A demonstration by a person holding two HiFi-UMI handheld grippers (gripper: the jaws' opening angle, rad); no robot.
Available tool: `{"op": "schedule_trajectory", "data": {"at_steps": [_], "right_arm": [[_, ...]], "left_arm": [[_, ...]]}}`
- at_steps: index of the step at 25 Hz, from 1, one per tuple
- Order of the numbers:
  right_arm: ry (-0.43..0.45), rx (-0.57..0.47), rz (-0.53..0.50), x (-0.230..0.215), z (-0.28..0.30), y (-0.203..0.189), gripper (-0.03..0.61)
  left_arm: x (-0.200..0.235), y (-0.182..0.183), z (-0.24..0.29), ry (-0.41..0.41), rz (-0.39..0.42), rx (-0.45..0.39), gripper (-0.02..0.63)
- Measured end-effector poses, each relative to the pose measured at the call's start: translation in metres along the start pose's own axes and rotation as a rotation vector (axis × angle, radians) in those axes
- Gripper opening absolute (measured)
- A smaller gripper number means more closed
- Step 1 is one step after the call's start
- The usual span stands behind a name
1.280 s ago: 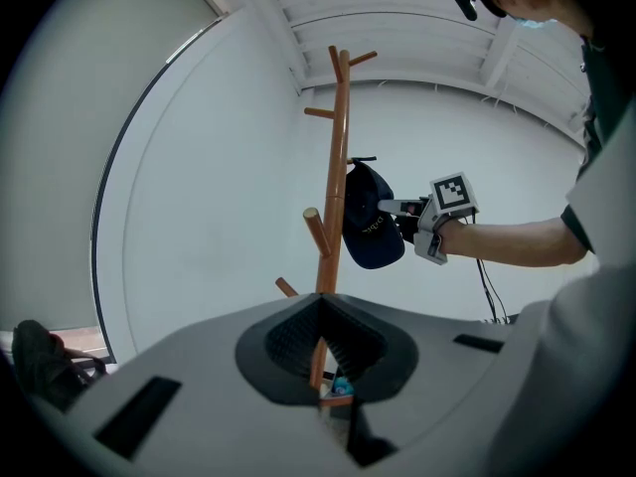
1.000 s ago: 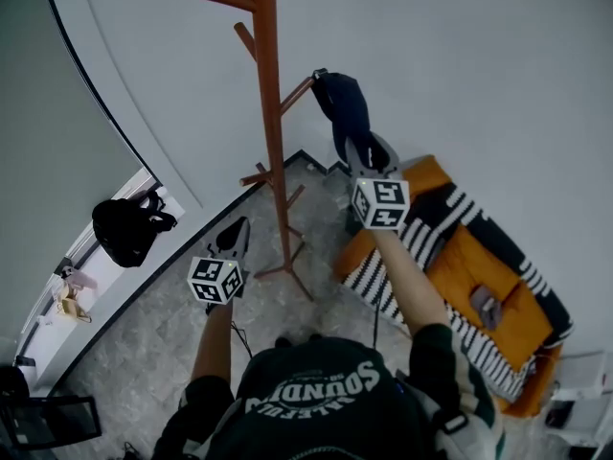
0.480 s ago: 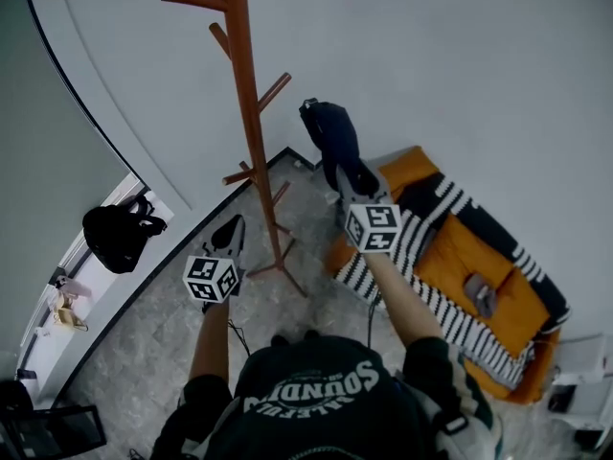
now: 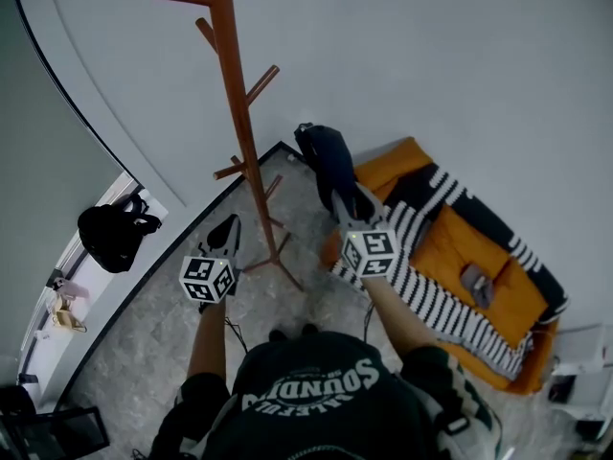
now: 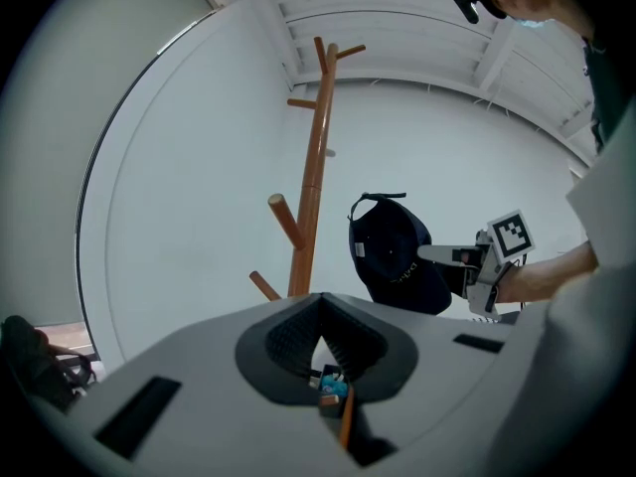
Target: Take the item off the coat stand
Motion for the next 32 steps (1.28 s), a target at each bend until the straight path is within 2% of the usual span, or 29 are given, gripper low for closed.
{"op": "schedule_trajectory", "data": {"at_steps": [9,32], "right_arm": [[0.011,0.020,0.004,0.010,-0.030,-0.021,0.144],[0.057,-0.001,0.009,0.021,-0.025,-0.012,0.143]], "left_arm": [[-0.005,-0.013,-0.021,0.026,-0.022,0.005,0.000],[-0.007,-0.012,-0.026,0.021,-0.023,0.014,0.000]]}}
Point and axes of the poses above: the fingertips, and each gripper's own axes: z forward along the fingers, x to its left, y out of its top, the point moved 9 cm from there along -z, backward along the fingers, and after that the axes turned 5 degrees about -x, right-handed, at the moved point
